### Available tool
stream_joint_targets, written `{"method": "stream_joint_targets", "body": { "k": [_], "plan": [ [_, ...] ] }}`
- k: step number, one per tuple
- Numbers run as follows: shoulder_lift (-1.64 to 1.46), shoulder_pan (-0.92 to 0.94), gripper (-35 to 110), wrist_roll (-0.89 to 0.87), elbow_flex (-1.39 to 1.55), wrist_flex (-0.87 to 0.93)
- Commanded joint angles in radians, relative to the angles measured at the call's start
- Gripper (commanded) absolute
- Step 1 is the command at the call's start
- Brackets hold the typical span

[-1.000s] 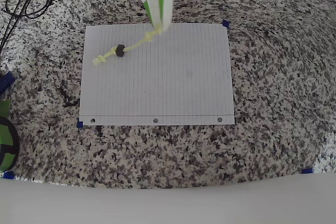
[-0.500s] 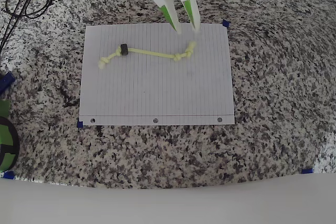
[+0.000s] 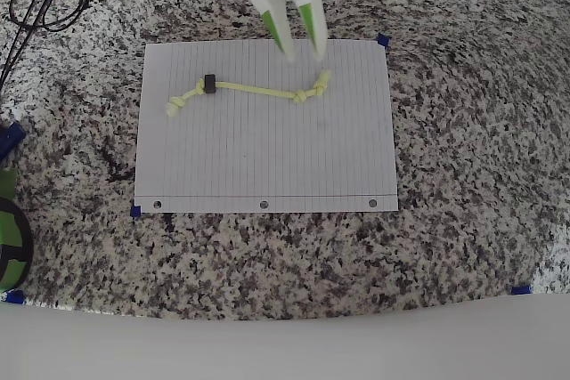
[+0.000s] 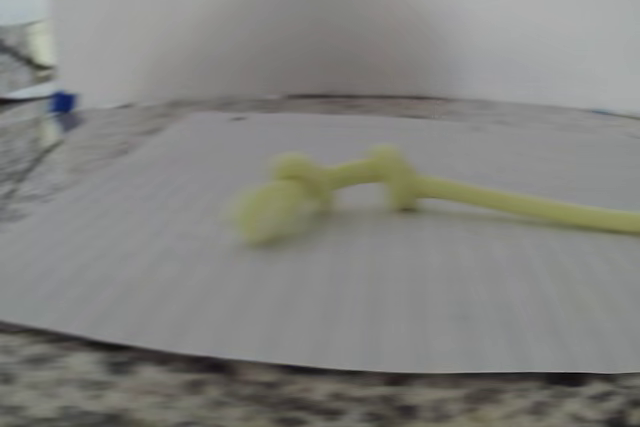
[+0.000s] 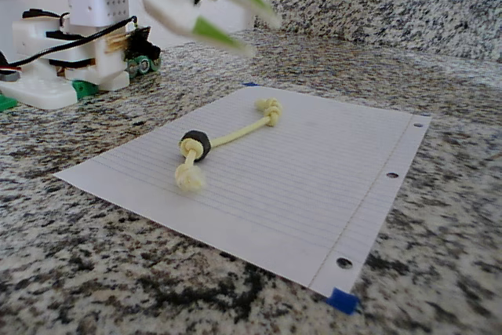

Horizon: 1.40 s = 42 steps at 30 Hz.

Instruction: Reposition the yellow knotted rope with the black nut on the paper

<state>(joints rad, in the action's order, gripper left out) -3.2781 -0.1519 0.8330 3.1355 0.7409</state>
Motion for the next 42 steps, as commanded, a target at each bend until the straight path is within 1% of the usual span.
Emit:
{"method": "stream_joint_targets", "body": {
  "k": [1,3,8,18,23,28,31,37,42],
  "plan": [
    [0.117,0.095,47,-0.005,-0.078,-0.005],
    [0.225,0.141,47,-0.005,-0.158,0.034],
    [0.515,0.186,47,-0.005,-0.382,0.150],
    [0.994,0.275,47,-0.014,-0.690,0.189],
    [1.201,0.337,47,-0.112,-0.831,0.221],
    [1.351,0.411,47,-0.256,-0.950,0.249],
    [1.413,0.465,47,-0.334,-1.019,0.261],
    [1.503,0.560,46,-0.437,-1.127,0.264],
    [1.552,0.618,44,-0.518,-1.144,0.250]
  ]
}}
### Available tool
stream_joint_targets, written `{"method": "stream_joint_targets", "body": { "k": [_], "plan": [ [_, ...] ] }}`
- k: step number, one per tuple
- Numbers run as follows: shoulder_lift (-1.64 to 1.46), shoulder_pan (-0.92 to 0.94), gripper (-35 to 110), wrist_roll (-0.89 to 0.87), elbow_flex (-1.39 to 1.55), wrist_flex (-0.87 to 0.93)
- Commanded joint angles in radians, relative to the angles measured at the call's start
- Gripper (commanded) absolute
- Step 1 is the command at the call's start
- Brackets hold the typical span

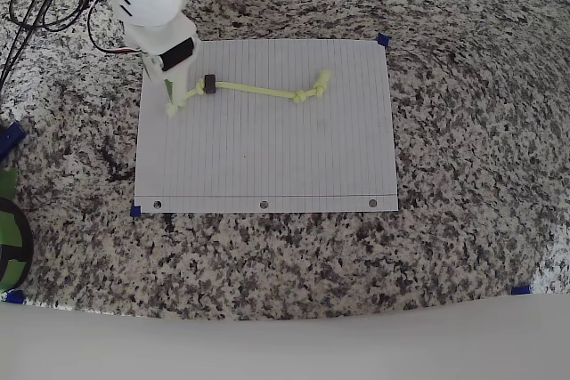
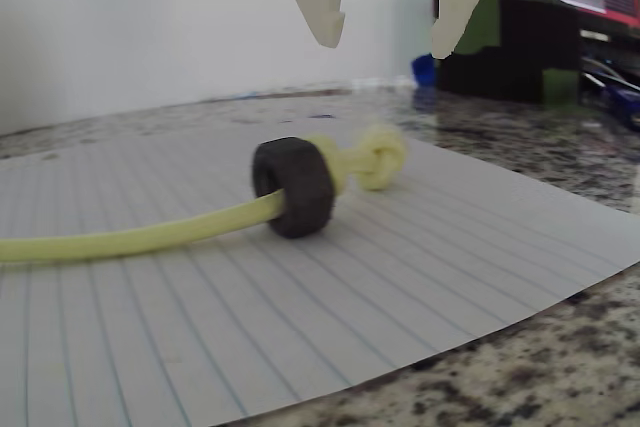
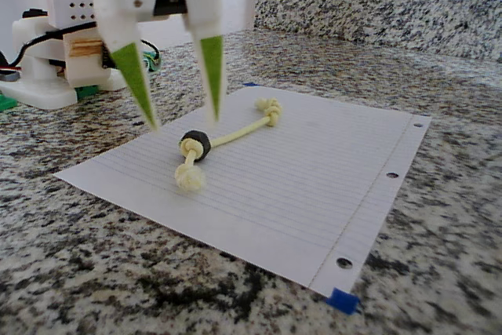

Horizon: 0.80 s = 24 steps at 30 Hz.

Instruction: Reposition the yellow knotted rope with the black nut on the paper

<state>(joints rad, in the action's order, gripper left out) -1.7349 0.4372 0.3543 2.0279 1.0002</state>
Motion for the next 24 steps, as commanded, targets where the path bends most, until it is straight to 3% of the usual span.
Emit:
{"method": "stream_joint_targets", "body": {
  "k": [1,24],
  "plan": [
    [0.020,0.038,42,-0.043,-0.035,-0.023],
    [0.094,-0.060,39,-0.028,-0.029,-0.074]
  ]
}}
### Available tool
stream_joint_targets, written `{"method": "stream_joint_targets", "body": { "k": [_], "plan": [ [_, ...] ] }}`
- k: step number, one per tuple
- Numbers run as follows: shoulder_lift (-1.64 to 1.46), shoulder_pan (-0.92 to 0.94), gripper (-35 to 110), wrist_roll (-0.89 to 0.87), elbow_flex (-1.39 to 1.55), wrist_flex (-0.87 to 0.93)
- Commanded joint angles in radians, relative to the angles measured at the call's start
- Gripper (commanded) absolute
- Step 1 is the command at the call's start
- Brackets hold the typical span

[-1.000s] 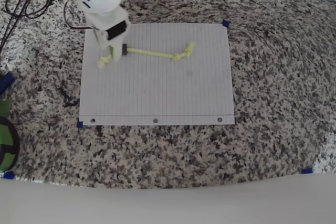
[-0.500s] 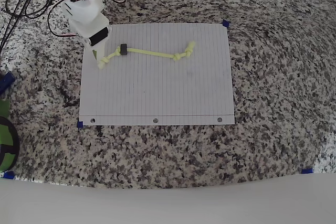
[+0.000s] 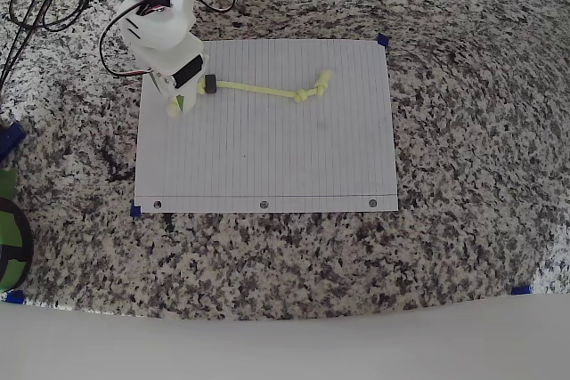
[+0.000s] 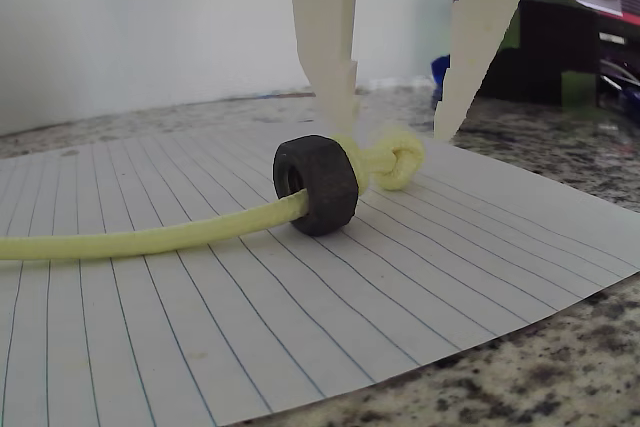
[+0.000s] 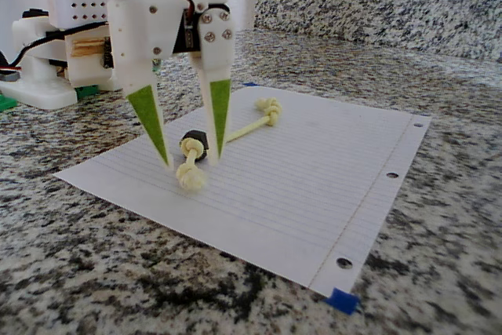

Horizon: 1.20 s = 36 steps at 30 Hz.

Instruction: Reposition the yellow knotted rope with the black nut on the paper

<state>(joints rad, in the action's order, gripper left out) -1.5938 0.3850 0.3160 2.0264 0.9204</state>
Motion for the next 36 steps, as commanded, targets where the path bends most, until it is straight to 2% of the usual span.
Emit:
{"method": "stream_joint_targets", "body": {
  "k": [1,21,27,31,36],
  "plan": [
    [-0.041,-0.009,39,0.011,-0.028,0.003],
    [0.058,-0.026,35,0.031,-0.028,-0.035],
    [0.074,-0.031,26,0.034,-0.028,-0.055],
    [0.080,-0.031,3,0.038,-0.028,-0.066],
    [0.078,-0.029,0,0.043,-0.028,-0.061]
  ]
}}
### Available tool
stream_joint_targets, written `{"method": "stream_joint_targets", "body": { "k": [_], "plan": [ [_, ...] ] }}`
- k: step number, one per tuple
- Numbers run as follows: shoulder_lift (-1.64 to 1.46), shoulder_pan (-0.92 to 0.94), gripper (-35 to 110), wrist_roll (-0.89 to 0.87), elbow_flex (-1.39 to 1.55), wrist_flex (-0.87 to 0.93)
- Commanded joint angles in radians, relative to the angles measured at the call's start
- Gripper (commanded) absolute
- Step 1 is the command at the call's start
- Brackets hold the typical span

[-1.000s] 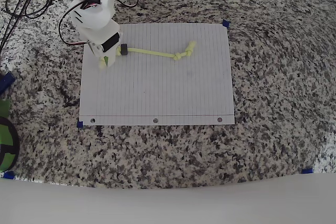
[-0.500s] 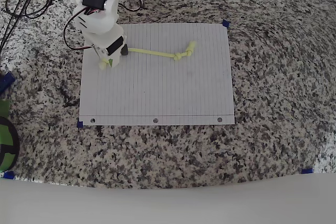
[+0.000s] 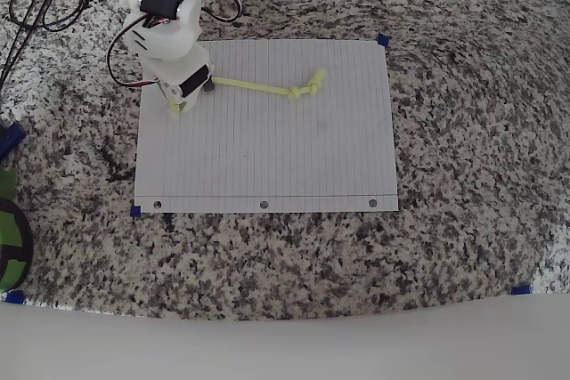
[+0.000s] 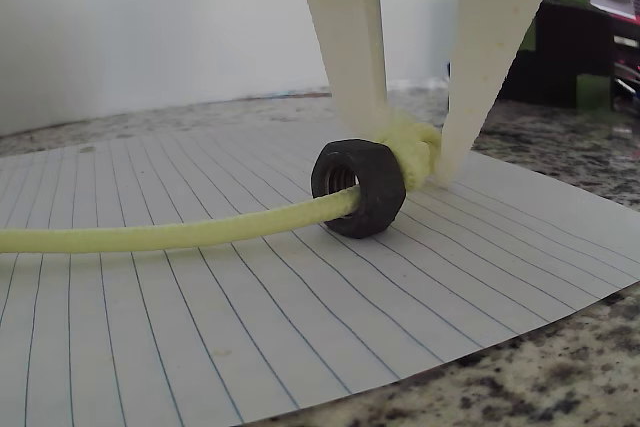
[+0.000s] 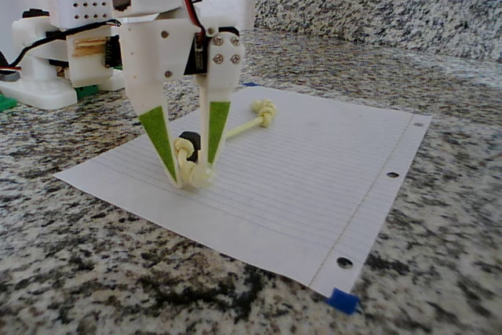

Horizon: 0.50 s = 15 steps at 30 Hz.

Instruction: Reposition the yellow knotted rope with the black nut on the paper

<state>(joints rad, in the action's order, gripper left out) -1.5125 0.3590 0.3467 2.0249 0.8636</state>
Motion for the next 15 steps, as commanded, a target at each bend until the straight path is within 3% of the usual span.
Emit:
{"method": "stream_joint_targets", "body": {
  "k": [1,15],
  "plan": [
    [-0.011,-0.002,0,0.014,-0.025,0.000],
    [-0.462,0.137,0,0.518,-0.002,-0.003]
  ]
}}
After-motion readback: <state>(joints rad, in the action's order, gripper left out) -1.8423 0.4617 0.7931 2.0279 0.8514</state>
